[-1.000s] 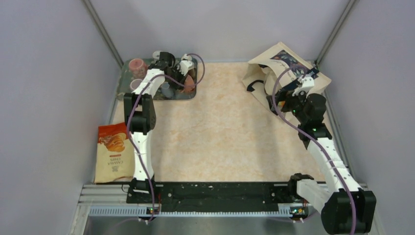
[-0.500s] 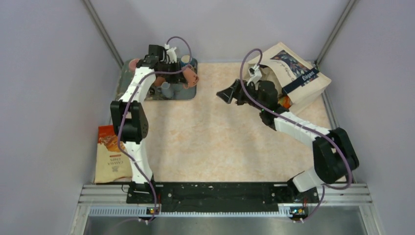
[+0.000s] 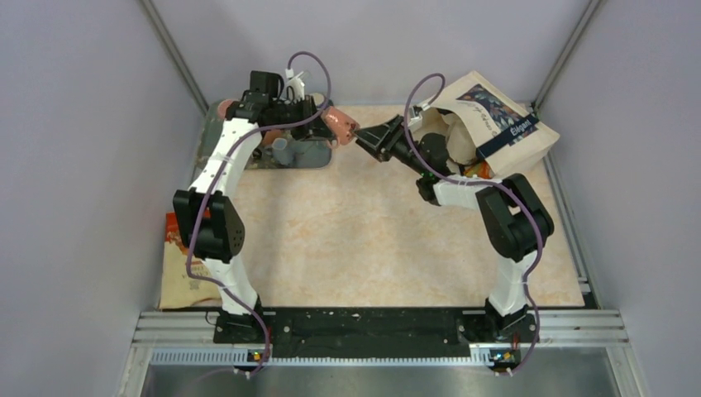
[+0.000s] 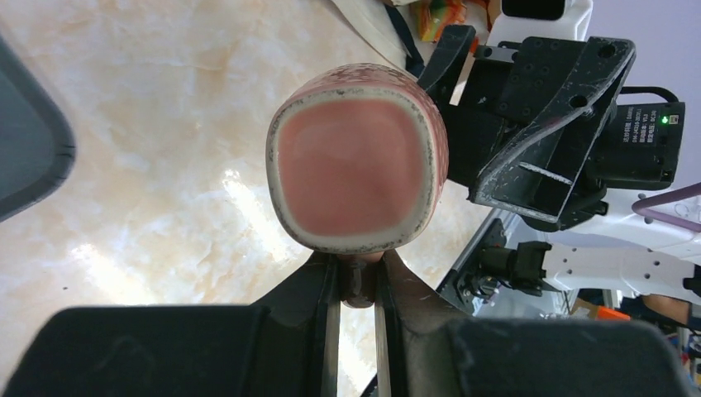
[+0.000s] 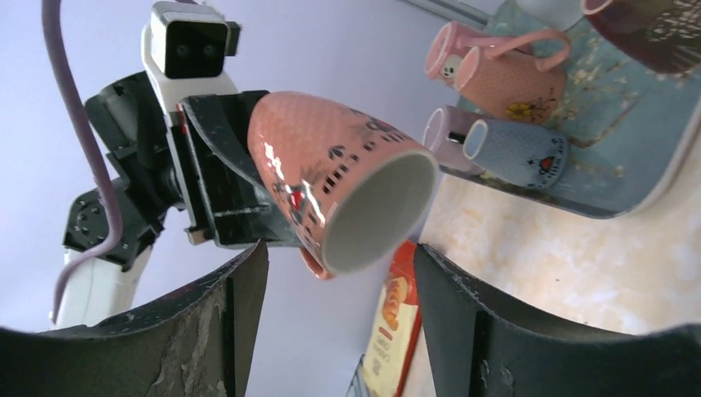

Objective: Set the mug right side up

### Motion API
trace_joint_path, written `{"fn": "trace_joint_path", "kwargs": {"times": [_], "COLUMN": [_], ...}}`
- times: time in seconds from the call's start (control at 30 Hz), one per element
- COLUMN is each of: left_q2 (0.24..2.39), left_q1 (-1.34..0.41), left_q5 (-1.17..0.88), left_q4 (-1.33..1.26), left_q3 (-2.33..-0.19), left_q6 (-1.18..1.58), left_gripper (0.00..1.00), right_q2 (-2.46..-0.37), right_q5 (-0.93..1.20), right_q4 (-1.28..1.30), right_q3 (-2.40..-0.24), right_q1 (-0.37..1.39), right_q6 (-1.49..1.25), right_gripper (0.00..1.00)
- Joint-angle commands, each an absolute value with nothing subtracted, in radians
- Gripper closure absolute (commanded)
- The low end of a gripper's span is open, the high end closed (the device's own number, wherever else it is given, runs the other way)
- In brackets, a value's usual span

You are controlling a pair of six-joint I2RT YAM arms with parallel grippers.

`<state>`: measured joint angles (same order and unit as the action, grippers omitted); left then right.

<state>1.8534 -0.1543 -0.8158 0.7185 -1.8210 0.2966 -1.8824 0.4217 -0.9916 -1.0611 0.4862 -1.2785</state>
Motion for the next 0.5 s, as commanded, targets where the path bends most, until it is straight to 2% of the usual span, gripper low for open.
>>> {"fn": "trace_joint_path", "kwargs": {"times": [0.0, 0.07, 0.13, 0.2, 0.3, 0.33, 0.4, 0.43, 0.47], "left_q2": [1.791, 1.788, 1.786, 1.784, 1.787, 1.787, 1.785, 1.785, 1.785], "left_q1": [-0.178, -0.194, -0.218, -0.239, -0.244, -0.243, -0.239, -0.233, -0.226], "left_q5": [-0.883, -0.892, -0.895, -0.909, -0.939, -0.937, -0.920, -0.904, -0.890], "left_q4": [0.654, 0.654, 0.657, 0.657, 0.641, 0.650, 0.685, 0.706, 0.734], "left_q3": [-1.806, -1.804, -1.798, -1.784, -1.757, -1.753, -1.750, -1.749, -1.751], "left_q6": [0.323, 0.319, 0.308, 0.304, 0.325, 0.308, 0.268, 0.233, 0.205], "left_gripper": [1.00, 1.00, 1.00, 1.00, 1.00, 1.00, 1.00, 0.92, 0.70], "right_q2": [-1.886, -1.897, -1.911, -1.913, -1.898, -1.887, -1.840, -1.816, -1.782], "right_q5": [0.444, 0.451, 0.459, 0.459, 0.457, 0.450, 0.431, 0.420, 0.403], "right_q4": [-1.145, -1.151, -1.173, -1.192, -1.172, -1.142, -1.050, -0.983, -0.890], "right_q3": [-1.136, -1.149, -1.161, -1.167, -1.168, -1.163, -1.140, -1.129, -1.125], "right_q1": [0.511, 0.514, 0.516, 0.516, 0.511, 0.507, 0.494, 0.488, 0.482], "right_q6": [-1.357, -1.373, -1.386, -1.395, -1.373, -1.353, -1.285, -1.231, -1.164], "right_gripper": [0.36, 0.37, 0.43, 0.57, 0.94, 1.00, 1.00, 1.00, 1.00]}}
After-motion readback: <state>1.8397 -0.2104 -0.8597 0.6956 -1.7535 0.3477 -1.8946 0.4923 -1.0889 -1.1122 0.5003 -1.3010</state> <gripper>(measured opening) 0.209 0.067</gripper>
